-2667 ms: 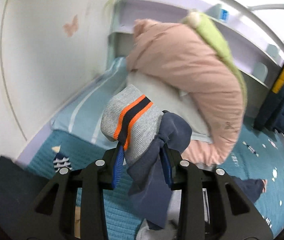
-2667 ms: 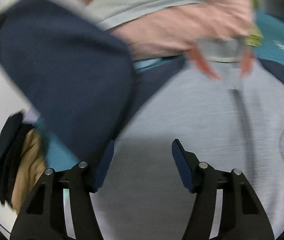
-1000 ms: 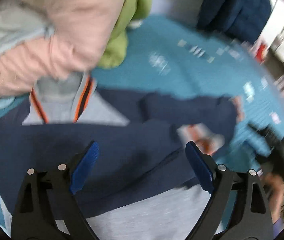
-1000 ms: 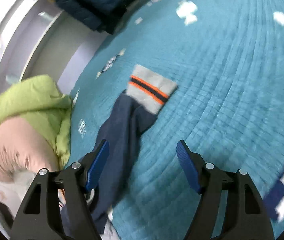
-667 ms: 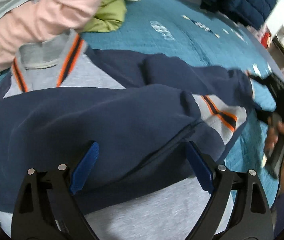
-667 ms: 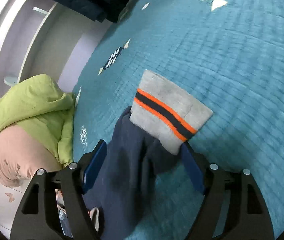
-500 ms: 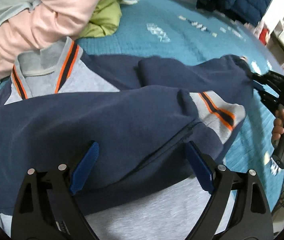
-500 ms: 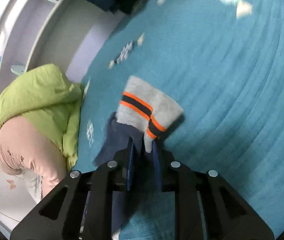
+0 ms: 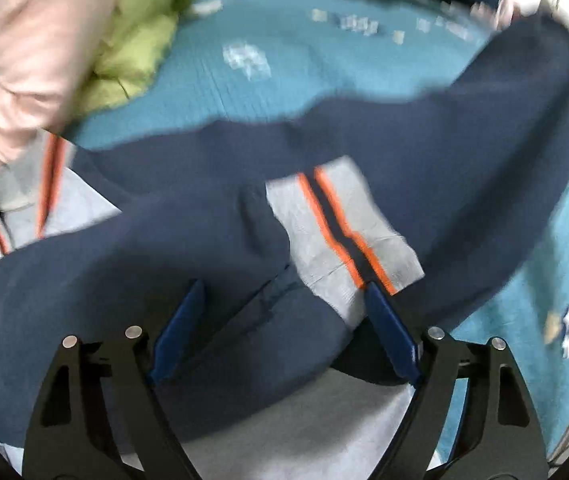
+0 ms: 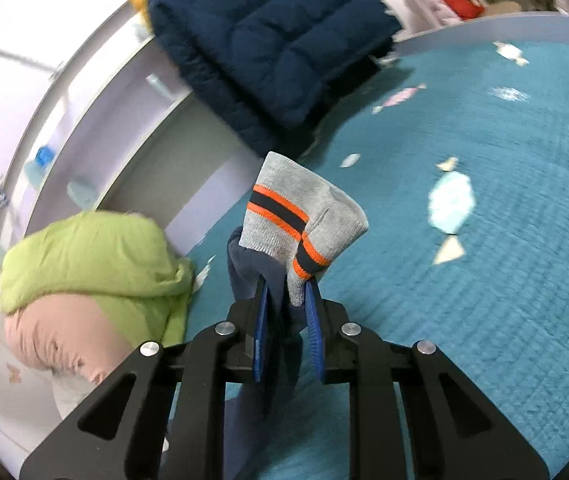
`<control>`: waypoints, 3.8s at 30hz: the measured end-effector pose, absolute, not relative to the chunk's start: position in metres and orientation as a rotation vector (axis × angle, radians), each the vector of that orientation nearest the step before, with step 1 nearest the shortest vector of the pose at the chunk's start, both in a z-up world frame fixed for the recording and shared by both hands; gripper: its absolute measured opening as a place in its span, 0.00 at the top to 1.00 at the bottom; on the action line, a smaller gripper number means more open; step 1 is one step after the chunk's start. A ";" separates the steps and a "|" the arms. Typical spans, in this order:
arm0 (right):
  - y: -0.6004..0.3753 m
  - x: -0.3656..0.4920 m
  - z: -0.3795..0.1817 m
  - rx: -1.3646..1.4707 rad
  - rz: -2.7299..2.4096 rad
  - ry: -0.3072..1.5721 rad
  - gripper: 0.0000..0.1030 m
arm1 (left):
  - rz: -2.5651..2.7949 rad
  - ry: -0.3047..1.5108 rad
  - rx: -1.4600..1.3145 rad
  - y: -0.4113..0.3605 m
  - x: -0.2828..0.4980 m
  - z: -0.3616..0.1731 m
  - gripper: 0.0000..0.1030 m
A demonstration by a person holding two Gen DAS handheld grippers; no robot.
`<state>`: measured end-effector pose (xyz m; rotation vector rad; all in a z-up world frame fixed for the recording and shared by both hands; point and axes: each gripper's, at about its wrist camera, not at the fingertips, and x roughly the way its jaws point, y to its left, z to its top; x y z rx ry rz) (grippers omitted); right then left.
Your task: Fold large clothes
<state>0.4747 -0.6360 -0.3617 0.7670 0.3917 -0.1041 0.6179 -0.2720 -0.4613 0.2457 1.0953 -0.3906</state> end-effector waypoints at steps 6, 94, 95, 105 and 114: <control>-0.565 0.477 -0.312 0.651 0.029 0.329 0.83 | -0.470 1.068 0.099 -0.248 0.612 -0.443 0.24; -0.337 0.523 -0.374 0.492 0.393 0.951 0.96 | -0.289 1.027 -0.219 0.114 0.594 -0.342 0.96; -0.336 0.512 -0.370 0.497 0.396 0.946 0.96 | -0.298 1.027 -0.220 0.112 0.585 -0.340 0.96; -0.335 0.380 -0.347 0.492 0.401 0.970 0.96 | -0.350 1.060 -0.181 0.128 0.430 -0.323 0.96; -0.333 0.280 -0.392 0.486 0.333 1.074 0.89 | -0.380 1.122 -0.162 0.139 0.314 -0.355 0.96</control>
